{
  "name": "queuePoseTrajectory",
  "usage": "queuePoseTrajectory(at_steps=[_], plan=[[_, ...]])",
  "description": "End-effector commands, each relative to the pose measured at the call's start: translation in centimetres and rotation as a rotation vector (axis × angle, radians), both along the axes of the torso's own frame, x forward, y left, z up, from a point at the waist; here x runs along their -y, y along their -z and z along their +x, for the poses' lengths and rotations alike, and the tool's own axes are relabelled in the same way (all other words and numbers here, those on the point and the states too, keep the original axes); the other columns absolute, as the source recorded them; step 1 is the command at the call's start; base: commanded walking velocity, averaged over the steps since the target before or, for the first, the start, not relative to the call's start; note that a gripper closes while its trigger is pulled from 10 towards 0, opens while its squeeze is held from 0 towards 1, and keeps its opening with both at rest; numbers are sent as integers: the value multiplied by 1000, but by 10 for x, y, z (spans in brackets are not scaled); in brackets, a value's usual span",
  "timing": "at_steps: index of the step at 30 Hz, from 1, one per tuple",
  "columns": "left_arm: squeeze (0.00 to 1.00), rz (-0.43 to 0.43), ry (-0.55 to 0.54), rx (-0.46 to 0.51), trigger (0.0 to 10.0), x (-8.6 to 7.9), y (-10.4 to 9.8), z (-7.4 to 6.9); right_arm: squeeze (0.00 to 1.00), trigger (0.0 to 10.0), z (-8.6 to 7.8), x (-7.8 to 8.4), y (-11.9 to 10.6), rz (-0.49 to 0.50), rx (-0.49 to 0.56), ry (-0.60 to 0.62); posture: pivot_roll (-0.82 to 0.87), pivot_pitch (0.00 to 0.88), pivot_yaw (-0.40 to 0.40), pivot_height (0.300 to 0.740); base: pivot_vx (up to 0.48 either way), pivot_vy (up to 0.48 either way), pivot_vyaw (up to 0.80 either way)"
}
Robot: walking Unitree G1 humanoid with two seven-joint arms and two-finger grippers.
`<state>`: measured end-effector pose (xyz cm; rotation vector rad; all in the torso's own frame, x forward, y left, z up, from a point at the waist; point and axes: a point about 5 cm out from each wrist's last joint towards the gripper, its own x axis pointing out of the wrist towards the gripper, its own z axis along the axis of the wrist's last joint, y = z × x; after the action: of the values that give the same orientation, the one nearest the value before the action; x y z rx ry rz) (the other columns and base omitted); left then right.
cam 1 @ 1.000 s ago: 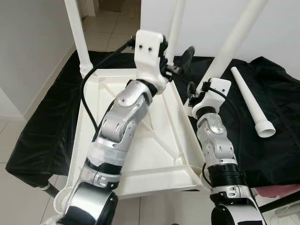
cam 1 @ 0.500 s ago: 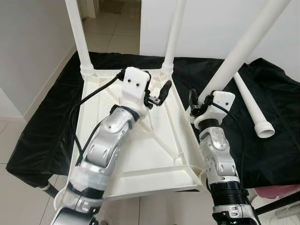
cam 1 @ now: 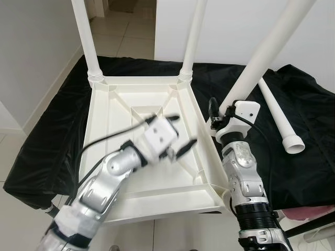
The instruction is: Building children table
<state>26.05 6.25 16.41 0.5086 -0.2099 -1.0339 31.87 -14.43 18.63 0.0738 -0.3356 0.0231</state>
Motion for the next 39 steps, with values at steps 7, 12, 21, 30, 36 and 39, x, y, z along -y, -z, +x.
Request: queuePoseTrajectory(at_steps=[7,12,21,30,36,39], plan=[[0,136,112,-55,10000,4,26,-15,0,10000,-10,9,5,-15,-8,33,12,79,-54,740,0,0,0],[0,161,150,-99,10000,4,33,-21,0,10000,-13,13,5,-9,-8,52,3,78,-54,740,0,0,0],[0,158,177,-140,10000,-2,36,-23,0,10000,-8,12,4,-26,-4,44,3,70,-55,740,0,0,0],[0,267,92,-173,10000,-11,63,-12,0,10000,-9,11,6,-26,-10,47,0,45,-45,740,0,0,0],[0,274,-55,-136,10000,-22,64,12,0,10000,-6,9,2,-8,1,42,-6,40,-49,740,0,0,0],[0,211,-160,-82,10000,-25,53,30,0,10000,-6,7,3,-13,-2,32,-6,44,-45,740,0,0,0]])
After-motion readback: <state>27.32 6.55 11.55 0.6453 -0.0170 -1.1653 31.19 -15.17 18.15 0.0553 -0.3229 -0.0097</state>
